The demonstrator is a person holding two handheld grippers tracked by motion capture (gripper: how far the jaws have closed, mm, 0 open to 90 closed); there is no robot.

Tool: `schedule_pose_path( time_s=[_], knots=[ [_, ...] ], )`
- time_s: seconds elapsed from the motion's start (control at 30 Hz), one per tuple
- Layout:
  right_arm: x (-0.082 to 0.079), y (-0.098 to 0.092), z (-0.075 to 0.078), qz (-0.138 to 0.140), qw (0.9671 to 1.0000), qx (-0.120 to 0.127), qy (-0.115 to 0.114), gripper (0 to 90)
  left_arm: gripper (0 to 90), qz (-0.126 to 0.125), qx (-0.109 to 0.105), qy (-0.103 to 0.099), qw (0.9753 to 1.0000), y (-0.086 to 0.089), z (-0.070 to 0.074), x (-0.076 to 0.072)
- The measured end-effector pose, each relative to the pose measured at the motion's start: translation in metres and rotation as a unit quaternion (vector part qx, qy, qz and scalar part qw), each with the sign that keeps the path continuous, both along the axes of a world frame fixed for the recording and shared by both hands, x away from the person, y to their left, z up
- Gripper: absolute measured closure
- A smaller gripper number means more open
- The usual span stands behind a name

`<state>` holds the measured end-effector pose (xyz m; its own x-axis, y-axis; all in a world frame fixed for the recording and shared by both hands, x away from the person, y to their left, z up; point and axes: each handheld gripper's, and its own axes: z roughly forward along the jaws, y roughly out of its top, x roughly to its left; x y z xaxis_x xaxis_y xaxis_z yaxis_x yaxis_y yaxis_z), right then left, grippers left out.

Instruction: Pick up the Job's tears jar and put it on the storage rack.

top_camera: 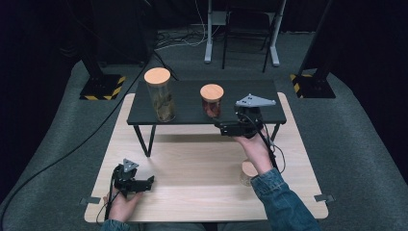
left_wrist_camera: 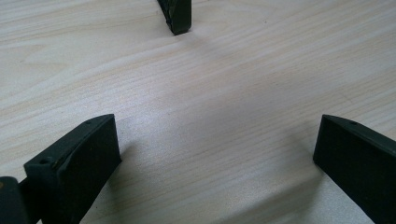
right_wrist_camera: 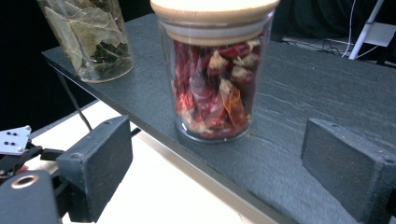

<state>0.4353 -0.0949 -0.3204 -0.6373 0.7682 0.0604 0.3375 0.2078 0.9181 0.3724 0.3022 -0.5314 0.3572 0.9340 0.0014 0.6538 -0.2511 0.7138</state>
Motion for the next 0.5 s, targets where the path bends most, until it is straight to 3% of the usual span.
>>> schedule_pose_path(
  time_s=[0.5],
  knots=[
    [-0.020, -0.019, -0.019, -0.006, 1.0000, 0.008, -0.001, 7.8, 0.0, -0.001, 0.001, 0.001, 1.0000, 0.000, 0.000, 0.000]
  ],
)
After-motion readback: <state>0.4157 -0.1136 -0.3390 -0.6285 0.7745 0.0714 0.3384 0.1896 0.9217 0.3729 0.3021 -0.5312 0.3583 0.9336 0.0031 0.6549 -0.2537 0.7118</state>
